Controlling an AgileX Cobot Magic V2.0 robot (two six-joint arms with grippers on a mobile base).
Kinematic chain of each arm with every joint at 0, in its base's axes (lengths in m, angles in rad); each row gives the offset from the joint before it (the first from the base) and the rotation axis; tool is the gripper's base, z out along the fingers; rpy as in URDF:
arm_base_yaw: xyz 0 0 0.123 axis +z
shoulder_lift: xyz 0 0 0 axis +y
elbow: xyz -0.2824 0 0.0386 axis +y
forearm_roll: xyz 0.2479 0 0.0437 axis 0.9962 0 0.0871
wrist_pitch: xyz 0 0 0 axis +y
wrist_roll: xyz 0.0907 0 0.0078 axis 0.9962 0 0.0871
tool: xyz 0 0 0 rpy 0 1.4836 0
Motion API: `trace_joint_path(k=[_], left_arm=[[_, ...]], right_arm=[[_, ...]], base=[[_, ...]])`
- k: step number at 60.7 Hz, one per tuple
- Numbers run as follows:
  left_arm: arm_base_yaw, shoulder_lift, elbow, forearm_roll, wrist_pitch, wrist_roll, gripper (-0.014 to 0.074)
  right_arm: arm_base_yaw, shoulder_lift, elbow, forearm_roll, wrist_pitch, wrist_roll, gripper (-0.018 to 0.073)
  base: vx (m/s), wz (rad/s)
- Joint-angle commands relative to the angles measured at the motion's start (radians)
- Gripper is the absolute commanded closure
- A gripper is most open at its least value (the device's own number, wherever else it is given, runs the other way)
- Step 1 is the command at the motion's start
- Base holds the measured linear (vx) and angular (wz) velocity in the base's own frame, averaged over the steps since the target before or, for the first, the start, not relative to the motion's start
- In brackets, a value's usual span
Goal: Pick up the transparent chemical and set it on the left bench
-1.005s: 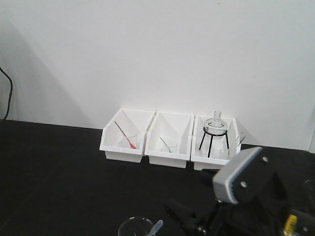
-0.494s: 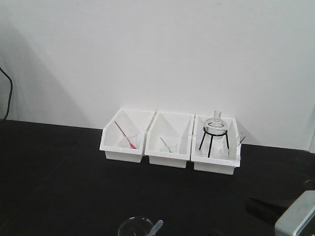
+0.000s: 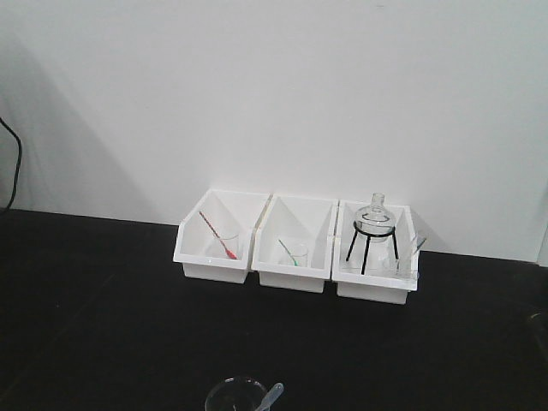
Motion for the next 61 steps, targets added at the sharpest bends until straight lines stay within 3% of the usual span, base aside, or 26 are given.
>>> trace_joint_path(k=[1,5,15,21,24,61], left_arm=[[-0.002,-0.019,0.016,-0.001,-0.078,-0.008,0.06],[-0.002,-0.019,0.016,-0.001,-0.078,-0.008,0.06],[-0.002,-0.019,0.016,-0.001,-0.078,-0.008,0.06],[-0.002,-0.019,0.016,-0.001,-0.078,-0.008,0.06],[-0.002,-0.019,0.016,-0.001,-0.078,-0.008,0.06],[-0.002,-0.019,0.016,-0.001,-0.078,-0.008,0.06]], right_arm=[[-0.131,-0.108,0.043,0.129,-0.069,-0.266,0.0573],[-0.203,-0.202,0.103,0.166,-0.063,-0.331,0.0569],[-0.294,-0.395,0.281,0.203,-0.067,-0.332,0.0567],[-0.29,-0.421,0.387,0.219,-0.113,-0.332,0.0566],[-0.29,-0.424,0.376,0.243,-0.049,-0.308,0.0566],[-0.29,-0.423,0.378,0.243,-0.053,-0.299,0.0566]], base=[[0.0,0.0],[0.0,0.0],[0.0,0.0],[0.0,0.0],[0.0,0.0],[0.0,0.0]])
